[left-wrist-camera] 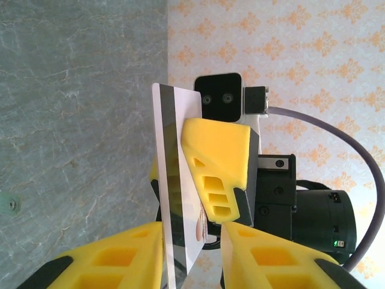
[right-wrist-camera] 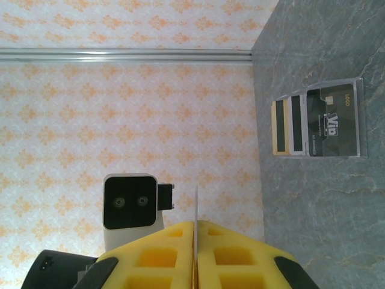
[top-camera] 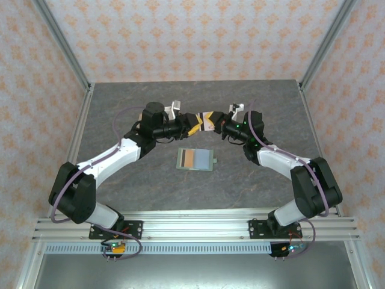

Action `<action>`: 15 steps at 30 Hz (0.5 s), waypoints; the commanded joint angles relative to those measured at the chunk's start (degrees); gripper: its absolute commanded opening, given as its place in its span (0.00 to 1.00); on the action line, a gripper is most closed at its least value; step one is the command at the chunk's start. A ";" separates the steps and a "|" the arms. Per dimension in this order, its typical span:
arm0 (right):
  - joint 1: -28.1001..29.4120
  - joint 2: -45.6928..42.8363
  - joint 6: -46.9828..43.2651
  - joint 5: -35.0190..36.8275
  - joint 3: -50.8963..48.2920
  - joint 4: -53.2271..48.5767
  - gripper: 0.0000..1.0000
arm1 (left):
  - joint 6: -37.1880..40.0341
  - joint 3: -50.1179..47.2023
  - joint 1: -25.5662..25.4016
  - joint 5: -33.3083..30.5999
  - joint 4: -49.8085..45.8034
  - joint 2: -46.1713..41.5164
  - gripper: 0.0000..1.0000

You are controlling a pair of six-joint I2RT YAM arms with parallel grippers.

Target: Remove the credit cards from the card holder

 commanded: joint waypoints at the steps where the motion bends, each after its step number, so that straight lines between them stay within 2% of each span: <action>1: 0.12 -0.98 1.65 1.17 -0.68 4.63 0.09 | -1.48 -0.65 -0.62 -1.36 3.48 -0.60 0.34; 7: 0.04 -1.47 2.23 1.50 -1.11 5.23 0.09 | -1.24 -0.69 -1.10 -2.12 2.86 -0.38 0.38; 15: 0.04 -1.30 3.68 1.88 -1.87 7.53 0.09 | -1.19 -1.62 -1.13 -2.55 2.95 -0.29 0.38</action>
